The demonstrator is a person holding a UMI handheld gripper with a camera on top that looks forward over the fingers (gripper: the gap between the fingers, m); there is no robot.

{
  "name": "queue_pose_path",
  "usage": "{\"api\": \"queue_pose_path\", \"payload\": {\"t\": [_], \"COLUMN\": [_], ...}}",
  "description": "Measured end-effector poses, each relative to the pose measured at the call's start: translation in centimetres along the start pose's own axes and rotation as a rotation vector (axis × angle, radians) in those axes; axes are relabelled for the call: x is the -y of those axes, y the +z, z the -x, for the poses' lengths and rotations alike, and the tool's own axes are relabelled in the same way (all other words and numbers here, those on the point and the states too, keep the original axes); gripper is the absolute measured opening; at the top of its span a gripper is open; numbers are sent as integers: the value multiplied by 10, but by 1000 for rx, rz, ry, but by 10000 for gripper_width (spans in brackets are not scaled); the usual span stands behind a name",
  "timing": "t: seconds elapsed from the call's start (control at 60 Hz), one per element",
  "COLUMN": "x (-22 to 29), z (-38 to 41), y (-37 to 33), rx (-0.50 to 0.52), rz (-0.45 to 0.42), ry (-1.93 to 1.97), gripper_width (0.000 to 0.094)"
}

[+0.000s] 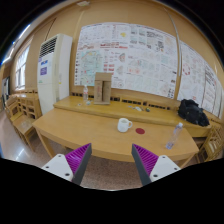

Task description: Pour water

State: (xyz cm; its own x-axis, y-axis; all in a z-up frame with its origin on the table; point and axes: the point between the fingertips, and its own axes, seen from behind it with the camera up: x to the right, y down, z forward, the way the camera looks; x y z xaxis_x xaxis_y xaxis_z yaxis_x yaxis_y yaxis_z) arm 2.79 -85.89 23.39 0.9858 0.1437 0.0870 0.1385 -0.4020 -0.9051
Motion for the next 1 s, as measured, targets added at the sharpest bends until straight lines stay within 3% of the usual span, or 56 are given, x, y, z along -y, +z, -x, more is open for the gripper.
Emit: {"api": "queue_pose_path", "payload": {"t": [0.2, 0.533, 0.75, 1.0], "x": [-50, -158, -150, -117], "z": [-61, -274, -400, -482], "y": [15, 100, 205, 324], "rx": [-65, -258, -295, -269], "rz": [87, 163, 91, 3], "ry": [61, 66, 91, 142], "gripper_width": [817, 821, 814, 812]}}
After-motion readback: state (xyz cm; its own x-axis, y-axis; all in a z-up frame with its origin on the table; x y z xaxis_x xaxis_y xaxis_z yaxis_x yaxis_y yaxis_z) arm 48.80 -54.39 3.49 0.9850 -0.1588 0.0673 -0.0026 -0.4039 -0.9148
